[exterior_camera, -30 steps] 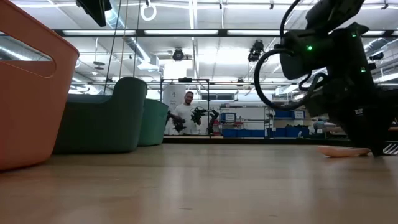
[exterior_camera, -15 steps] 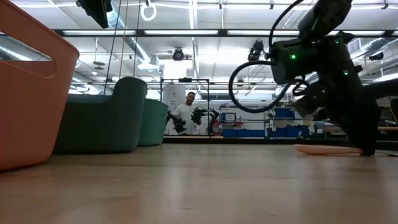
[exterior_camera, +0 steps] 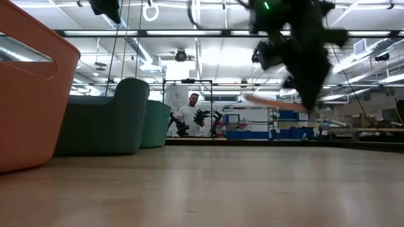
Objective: Sort silverware by color (type)
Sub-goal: Put the orange fork into the blue bin
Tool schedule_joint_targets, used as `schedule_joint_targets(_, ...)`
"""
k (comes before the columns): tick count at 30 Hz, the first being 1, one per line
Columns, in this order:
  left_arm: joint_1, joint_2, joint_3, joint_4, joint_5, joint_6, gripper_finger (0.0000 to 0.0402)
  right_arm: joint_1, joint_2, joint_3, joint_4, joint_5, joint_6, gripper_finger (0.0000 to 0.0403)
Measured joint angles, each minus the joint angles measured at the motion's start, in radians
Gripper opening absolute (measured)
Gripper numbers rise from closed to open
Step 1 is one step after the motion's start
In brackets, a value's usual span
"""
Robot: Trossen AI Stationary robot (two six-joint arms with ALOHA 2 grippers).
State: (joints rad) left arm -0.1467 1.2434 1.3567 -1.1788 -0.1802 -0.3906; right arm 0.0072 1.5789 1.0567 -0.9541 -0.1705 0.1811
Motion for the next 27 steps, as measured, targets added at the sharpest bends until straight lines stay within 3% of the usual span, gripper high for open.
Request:
schedule_joint_targets(15, 0.107, 0.0, 0.0, 0.558, -0.131, -0.018, 0.01, -0.008, -0.005, 0.587, 0.135, 0.465, -0.052, 0.003)
schedule_joint_targets(20, 0.153, 0.009, -0.001, 0.703, -0.152, -0.045, 0.01, -0.008, -0.006, 0.68, 0.205, 0.531, -0.111, 0.003)
schedule_joint_targets(27, 0.204, 0.032, 0.0, 0.89, -0.173, -0.052, 0.01, -0.019, -0.005, 0.696, 0.279, 0.543, -0.133, 0.003)
